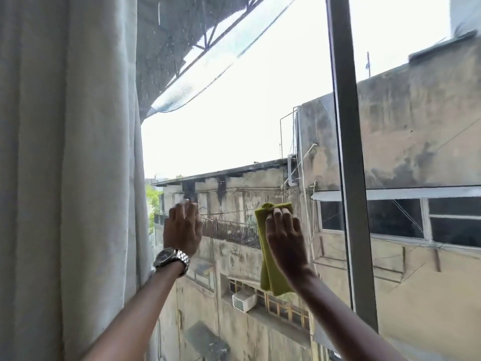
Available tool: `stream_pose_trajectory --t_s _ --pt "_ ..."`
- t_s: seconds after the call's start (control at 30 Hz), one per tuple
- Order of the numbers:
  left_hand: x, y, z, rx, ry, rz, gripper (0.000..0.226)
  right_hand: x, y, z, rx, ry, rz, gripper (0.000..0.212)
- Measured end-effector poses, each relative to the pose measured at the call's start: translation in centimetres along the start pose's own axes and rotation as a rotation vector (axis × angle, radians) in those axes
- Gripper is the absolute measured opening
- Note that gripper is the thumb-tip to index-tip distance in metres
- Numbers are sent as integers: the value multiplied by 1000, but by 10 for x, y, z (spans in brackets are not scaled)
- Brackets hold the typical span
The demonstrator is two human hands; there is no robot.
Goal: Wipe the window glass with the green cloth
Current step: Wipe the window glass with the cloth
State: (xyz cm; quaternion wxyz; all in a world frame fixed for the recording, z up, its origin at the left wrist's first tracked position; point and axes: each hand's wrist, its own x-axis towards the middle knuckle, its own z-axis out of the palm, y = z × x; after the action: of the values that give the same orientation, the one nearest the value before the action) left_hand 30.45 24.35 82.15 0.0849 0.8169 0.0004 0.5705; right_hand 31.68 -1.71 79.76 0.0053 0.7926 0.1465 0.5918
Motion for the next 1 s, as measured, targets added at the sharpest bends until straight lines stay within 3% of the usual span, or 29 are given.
stream_pose_trajectory --t_s 0.17,0.27,0.4,0.6,0.8,0.87,1.0 --pt "34 -37 30 5 65 143 53 -21 -16 13 174 -70 138 77" --pt "35 -51 60 -50 103 169 58 -17 -11 33 250 28 157 84" --pt "39 -72 84 -152 215 204 56 5 -14 61 153 173 121 90" --pt "39 -80 94 -226 310 226 53 56 -68 75 99 191 78 87" --pt "39 -83 93 -184 336 250 53 -38 -87 107 33 -6 -414 85" --pt "38 -82 93 -191 335 243 54 -78 -62 109 10 -10 -400 83" --pt "35 -81 91 -189 339 244 55 -88 -12 97 13 90 -161 78"
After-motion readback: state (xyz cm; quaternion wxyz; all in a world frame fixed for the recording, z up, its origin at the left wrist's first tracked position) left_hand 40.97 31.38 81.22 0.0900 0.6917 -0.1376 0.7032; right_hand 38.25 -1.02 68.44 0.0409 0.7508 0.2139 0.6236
